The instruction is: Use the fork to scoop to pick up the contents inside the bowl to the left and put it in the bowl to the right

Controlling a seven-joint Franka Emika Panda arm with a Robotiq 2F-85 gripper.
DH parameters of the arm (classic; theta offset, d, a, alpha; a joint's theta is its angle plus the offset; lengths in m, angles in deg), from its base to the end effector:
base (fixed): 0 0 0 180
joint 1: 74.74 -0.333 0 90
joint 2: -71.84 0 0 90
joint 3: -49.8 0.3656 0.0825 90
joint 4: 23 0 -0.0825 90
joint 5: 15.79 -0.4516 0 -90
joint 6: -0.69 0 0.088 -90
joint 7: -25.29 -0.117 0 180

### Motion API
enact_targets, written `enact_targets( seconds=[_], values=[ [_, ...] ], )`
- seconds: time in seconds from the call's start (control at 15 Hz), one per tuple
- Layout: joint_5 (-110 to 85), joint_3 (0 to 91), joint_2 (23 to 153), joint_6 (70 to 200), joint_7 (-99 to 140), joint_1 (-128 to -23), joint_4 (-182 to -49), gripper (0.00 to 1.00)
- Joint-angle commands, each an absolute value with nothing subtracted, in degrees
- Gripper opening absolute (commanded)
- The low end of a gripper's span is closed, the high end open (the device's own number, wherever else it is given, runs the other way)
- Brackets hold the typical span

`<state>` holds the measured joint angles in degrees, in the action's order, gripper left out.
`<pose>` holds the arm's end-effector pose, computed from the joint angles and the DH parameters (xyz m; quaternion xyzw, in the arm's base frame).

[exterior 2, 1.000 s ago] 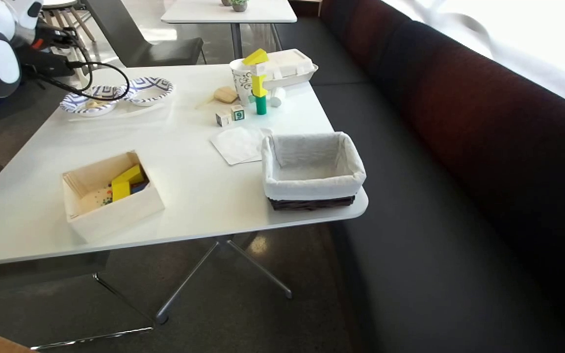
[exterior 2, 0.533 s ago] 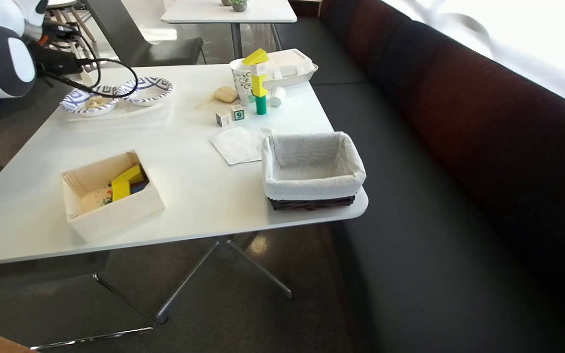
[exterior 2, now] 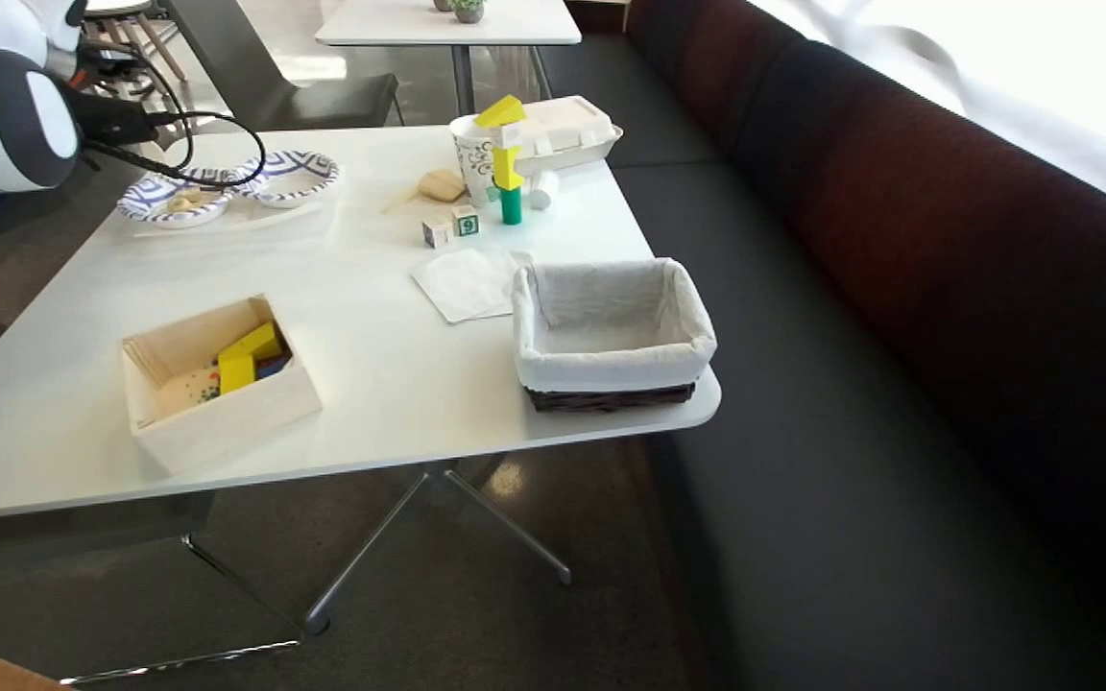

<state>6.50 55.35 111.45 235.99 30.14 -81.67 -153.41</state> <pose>0.5648 0.1792 0.1658 -0.7922 -0.2754 -0.5290 0.1292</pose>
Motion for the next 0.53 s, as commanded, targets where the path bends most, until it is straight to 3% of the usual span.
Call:
enact_targets(
  seconds=[0.0, 0.47],
  values=[
    [16.4, 56.5, 113.6, 237.8, 27.7, -77.4, -151.9, 0.03],
    [24.9, 56.2, 117.3, 242.4, 26.5, -73.8, -148.2, 0.03]
  ],
)
